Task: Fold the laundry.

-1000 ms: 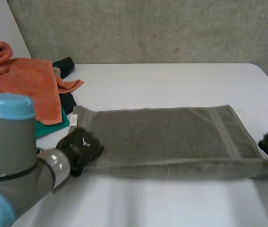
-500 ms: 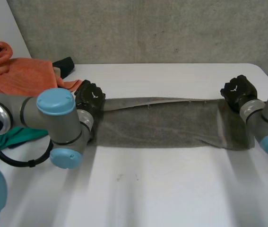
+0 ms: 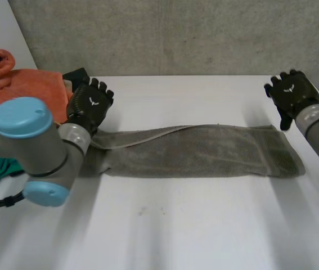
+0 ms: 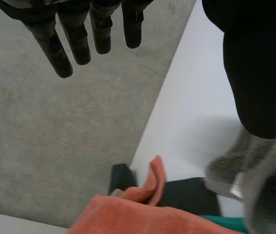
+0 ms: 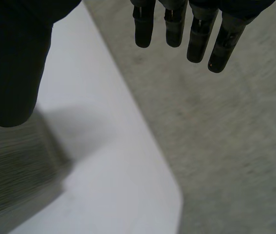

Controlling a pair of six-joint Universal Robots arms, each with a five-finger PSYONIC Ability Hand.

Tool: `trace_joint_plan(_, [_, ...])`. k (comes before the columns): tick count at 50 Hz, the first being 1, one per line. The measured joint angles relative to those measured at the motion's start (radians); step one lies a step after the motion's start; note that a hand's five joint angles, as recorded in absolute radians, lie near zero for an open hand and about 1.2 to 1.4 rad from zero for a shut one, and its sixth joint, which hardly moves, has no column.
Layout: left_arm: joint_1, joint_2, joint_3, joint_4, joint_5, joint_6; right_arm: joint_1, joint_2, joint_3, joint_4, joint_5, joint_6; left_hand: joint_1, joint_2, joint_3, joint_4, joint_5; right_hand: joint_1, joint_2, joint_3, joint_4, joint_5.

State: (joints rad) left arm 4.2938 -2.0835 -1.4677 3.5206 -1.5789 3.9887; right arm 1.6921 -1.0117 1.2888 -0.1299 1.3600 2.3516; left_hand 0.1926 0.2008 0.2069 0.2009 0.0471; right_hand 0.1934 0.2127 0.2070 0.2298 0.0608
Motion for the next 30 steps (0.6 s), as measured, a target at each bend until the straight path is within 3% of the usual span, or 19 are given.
trace_joint_plan(6, [0.068, 0.02, -0.031, -0.09, 0.108, -0.06, -0.054, -0.036, 0.057, 0.187, -0.057, 0.051, 0.0, 0.0, 0.0, 0.0, 0.0, 0.0, 0.0, 0.0, 0.0, 0.0])
trace_joint_plan(13, [0.113, -0.063, 0.024, -0.132, 0.148, -0.07, -0.104, -0.033, 0.089, 0.285, -0.095, 0.111, 0.0, 0.0, 0.0, 0.0, 0.0, 0.0, 0.0, 0.0, 0.0, 0.0])
trace_joint_plan(24, [0.162, -0.221, 0.209, -0.112, 0.132, -0.086, -0.141, -0.03, 0.127, 0.276, -0.123, 0.135, 0.0, 0.0, 0.0, 0.0, 0.0, 0.0, 0.0, 0.0, 0.0, 0.0])
trace_joint_plan(30, [0.172, -0.339, 0.432, -0.038, 0.012, -0.167, -0.155, -0.036, 0.175, 0.232, -0.122, 0.138, 0.006, 0.005, 0.002, 0.003, 0.0, 0.0, 0.0, 0.0, 0.0, 0.0])
